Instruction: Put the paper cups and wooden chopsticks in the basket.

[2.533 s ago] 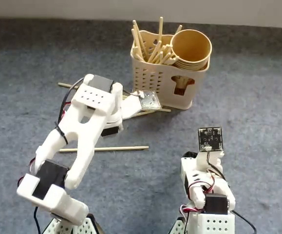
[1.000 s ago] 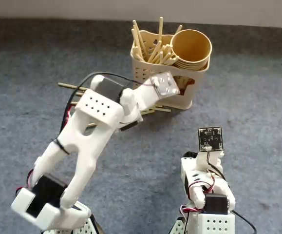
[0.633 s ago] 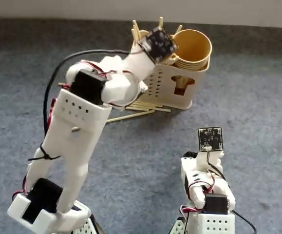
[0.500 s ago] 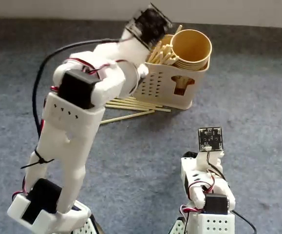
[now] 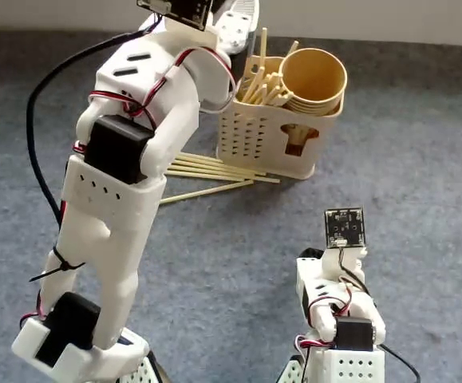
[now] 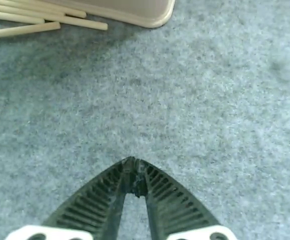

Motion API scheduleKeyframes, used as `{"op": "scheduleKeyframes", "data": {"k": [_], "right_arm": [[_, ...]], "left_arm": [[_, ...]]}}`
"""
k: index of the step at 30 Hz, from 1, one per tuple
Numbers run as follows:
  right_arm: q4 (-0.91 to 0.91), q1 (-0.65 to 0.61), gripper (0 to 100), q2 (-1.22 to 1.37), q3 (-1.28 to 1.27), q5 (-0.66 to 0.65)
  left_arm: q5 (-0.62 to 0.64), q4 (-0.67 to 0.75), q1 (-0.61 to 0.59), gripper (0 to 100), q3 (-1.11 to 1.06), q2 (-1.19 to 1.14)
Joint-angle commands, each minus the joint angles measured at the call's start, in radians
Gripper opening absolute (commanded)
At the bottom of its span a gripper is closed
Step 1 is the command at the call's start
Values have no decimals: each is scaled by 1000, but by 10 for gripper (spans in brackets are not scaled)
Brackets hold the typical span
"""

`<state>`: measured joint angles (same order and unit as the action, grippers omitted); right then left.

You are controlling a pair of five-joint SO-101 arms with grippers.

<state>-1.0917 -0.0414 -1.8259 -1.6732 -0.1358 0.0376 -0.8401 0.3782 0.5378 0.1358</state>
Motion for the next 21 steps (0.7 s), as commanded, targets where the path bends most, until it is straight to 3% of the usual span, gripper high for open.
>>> {"op": "scheduleKeyframes", "data": {"k": [1,5,9,13,16,21], "right_arm": [[19,12,5,-12,-96,-12],[19,12,5,-12,-96,-12],[19,12,5,-12,-96,-12],[19,12,5,-12,-96,-12],[19,12,5,-12,-96,-12],[19,12,5,-12,-96,-12]], "left_arm": [[11,190,16,6,-101,28],[9,377,15,6,-291,31],[8,446,13,6,-400,33],[8,413,8,32,-437,41],[9,315,-13,106,-412,42],[6,150,-22,118,-334,42]]}}
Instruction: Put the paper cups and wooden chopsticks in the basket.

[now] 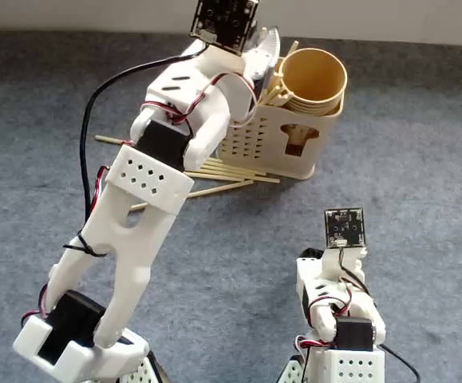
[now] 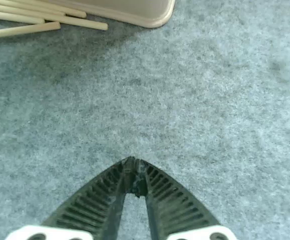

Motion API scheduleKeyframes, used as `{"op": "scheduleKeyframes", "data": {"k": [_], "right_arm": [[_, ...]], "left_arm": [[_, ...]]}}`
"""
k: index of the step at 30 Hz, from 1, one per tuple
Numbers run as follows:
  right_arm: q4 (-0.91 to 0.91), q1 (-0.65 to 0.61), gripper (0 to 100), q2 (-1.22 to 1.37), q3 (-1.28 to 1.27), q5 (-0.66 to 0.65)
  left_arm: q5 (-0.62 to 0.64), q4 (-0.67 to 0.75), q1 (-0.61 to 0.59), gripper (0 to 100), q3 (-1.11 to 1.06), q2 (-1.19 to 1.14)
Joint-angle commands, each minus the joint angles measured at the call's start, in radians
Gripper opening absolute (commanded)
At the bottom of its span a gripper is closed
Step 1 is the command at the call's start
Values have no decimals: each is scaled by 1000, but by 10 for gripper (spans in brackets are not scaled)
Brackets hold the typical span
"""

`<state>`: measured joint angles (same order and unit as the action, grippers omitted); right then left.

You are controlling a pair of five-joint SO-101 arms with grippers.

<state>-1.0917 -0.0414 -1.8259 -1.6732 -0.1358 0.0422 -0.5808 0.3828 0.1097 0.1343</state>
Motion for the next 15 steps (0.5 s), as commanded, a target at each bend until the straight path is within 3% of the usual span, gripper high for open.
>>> {"op": "scheduleKeyframes", "data": {"k": [1,15], "right_arm": [[19,12,5,-12,-96,-12],[19,13,5,-12,-96,-12]], "left_arm": [[2,-138,-27,118,116,44],[-334,-822,-27,115,329,44]]}}
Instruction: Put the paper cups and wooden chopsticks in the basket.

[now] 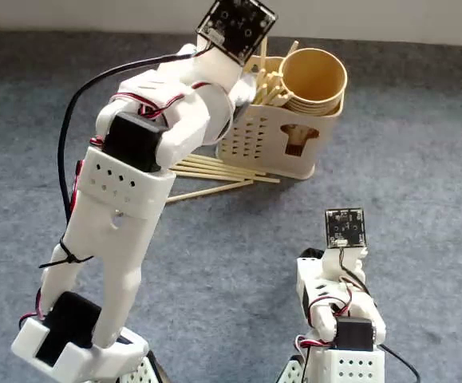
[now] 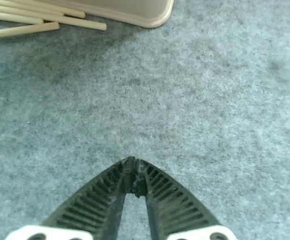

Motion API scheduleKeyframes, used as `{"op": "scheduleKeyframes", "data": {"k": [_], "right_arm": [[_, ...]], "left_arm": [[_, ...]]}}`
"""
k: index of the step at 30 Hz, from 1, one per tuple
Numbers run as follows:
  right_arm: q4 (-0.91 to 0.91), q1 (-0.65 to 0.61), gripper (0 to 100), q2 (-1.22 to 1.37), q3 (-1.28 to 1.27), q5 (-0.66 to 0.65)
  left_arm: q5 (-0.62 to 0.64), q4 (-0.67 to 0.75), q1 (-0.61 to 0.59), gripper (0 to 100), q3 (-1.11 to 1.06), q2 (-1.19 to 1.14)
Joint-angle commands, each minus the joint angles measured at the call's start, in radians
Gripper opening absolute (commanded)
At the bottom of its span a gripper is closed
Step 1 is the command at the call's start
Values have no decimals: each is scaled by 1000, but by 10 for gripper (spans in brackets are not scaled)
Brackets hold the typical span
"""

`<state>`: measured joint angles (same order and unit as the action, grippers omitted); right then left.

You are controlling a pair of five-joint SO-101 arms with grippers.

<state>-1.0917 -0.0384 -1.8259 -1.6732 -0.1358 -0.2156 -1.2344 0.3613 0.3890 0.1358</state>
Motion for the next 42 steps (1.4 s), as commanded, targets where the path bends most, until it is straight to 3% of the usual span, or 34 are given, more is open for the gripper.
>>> {"op": "scheduleKeyframes", "data": {"k": [1,5,14,23,37,42], "right_arm": [[19,10,5,-12,-96,-12],[19,10,5,-12,-96,-12],[19,10,5,-12,-96,-12],[19,10,5,-12,-96,-12],[19,10,5,-12,-96,-12],[19,10,5,-12,-96,-12]], "left_arm": [[-91,-207,-5,115,48,41],[-137,-333,-5,115,47,33],[-152,-470,-4,115,44,33],[-150,-465,39,115,-205,42],[-155,-229,28,115,-542,42],[-173,-69,-19,115,-688,41]]}}
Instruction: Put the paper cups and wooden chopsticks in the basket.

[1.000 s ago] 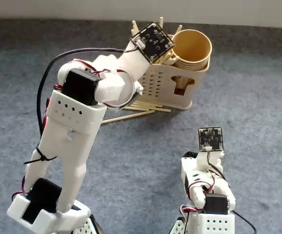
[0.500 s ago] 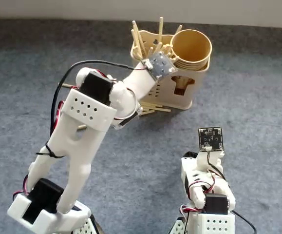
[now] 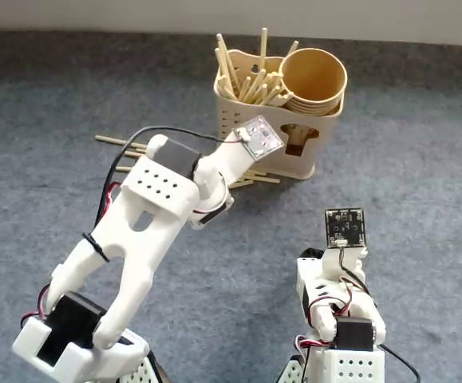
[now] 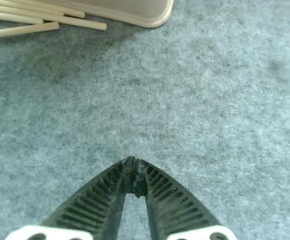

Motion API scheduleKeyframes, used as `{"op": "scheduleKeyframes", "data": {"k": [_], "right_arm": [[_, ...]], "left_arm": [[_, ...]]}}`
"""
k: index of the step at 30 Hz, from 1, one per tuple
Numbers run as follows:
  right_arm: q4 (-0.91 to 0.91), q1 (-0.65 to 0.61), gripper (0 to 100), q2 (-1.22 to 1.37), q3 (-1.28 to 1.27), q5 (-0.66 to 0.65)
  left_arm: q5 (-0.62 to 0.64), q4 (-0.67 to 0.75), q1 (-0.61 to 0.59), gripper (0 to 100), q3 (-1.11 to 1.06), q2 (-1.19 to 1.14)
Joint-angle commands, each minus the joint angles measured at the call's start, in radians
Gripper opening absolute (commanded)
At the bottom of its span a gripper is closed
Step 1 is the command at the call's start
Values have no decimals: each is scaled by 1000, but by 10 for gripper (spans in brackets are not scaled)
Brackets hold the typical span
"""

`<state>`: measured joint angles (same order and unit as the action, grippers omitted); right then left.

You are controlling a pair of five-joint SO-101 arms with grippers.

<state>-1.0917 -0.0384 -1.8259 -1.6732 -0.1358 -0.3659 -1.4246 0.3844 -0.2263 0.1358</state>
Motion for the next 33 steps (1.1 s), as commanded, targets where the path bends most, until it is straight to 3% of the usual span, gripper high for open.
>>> {"op": "scheduleKeyframes", "data": {"k": [1,4,14,22,33], "right_arm": [[19,10,5,-12,-96,-12],[19,10,5,-12,-96,-12],[19,10,5,-12,-96,-12],[19,10,5,-12,-96,-12],[19,10,5,-12,-96,-12]], "left_arm": [[-58,155,-50,115,-102,38],[-153,236,-67,116,-177,31],[-158,394,-143,119,-219,-18],[-158,396,-179,115,-41,-311],[-158,391,-200,115,102,-507]]}}
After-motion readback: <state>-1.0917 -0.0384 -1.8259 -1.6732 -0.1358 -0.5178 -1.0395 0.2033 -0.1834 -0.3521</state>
